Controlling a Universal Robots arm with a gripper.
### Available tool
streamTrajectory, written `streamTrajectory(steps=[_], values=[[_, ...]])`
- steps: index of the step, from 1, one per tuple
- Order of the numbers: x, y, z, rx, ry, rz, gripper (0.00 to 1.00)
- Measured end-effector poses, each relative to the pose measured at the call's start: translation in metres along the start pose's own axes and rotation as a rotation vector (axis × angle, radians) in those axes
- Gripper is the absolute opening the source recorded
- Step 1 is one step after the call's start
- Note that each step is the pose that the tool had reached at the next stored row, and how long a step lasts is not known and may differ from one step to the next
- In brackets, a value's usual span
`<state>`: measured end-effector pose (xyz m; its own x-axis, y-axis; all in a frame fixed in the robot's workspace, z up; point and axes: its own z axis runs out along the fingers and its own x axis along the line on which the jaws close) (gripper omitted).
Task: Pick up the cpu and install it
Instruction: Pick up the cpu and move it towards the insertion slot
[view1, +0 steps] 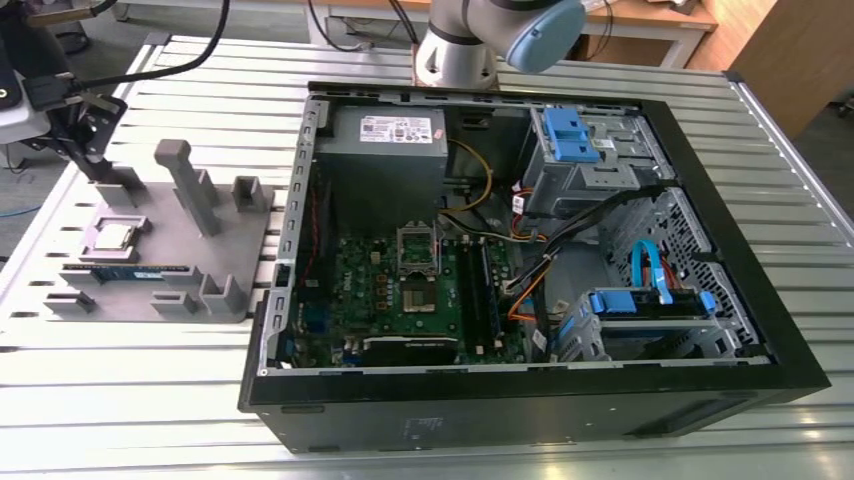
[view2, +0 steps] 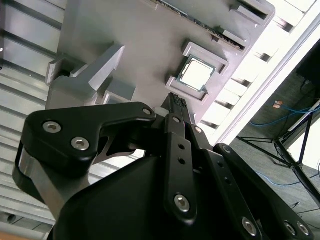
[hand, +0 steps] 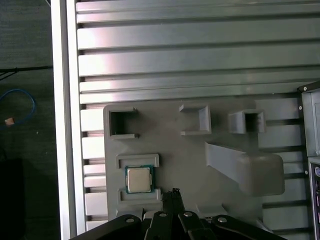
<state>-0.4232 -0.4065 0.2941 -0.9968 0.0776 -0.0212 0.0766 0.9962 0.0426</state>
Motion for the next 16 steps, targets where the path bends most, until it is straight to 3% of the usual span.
streamTrajectory(steps=[16], values=[[0.0149, -0.0020, 0.0191, 0.0009, -0.0002, 0.000, 0.11]])
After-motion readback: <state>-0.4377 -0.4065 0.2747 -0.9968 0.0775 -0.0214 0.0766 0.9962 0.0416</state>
